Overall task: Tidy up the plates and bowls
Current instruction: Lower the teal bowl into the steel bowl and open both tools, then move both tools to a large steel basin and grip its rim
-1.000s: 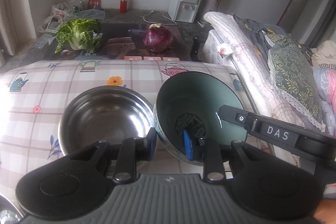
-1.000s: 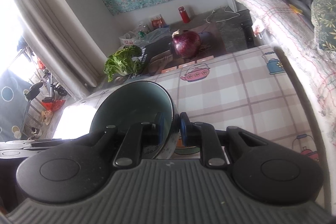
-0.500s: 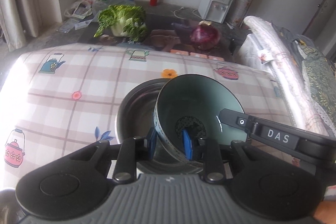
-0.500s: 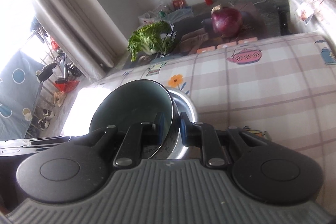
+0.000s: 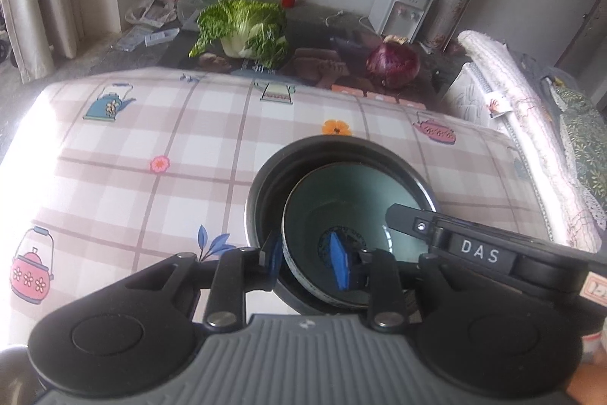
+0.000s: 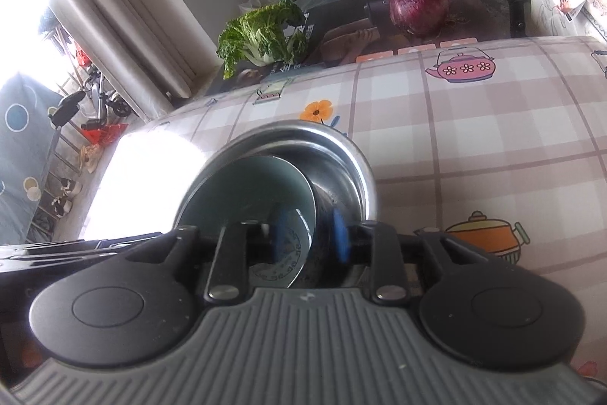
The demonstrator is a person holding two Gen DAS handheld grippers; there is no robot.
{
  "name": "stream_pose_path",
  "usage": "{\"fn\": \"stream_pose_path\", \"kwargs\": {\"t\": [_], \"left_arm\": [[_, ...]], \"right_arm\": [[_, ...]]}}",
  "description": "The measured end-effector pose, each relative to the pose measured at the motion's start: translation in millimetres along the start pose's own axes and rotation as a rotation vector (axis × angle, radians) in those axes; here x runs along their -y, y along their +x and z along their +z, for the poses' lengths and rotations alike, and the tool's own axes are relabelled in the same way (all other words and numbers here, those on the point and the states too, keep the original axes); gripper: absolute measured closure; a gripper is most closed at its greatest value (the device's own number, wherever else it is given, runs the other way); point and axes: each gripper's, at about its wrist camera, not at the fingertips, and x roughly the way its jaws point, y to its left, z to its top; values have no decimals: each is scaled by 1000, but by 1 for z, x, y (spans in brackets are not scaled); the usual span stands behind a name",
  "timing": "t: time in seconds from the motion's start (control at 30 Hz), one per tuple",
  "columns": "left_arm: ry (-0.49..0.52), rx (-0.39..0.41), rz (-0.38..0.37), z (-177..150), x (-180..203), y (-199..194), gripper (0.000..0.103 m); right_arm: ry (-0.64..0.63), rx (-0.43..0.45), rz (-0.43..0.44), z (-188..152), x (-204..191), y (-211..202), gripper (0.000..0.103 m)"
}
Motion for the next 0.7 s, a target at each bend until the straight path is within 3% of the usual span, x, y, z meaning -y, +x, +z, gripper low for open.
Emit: {"fn": "stream_pose_path", "kwargs": {"t": [0.1,0.2,0.43,0.6,0.7], "left_arm": [[5,35,-8,-2,0,-19,65],[21,81,-13,-6,-2,-38,60],[85,174,11,-28,-11,-82,55],[136,251,110,-61,-28,-113,54],[113,311,163,-84,-49,-133,54]], "right_arm": [[2,36,20,2,-4,-11,50],[1,83,35,3,-10,-29,45],[32,177,68,-12,-15,-95,43],[51,213,80,-43,-17,-143,42],[58,218,93,-69,-23,-164,40]]}}
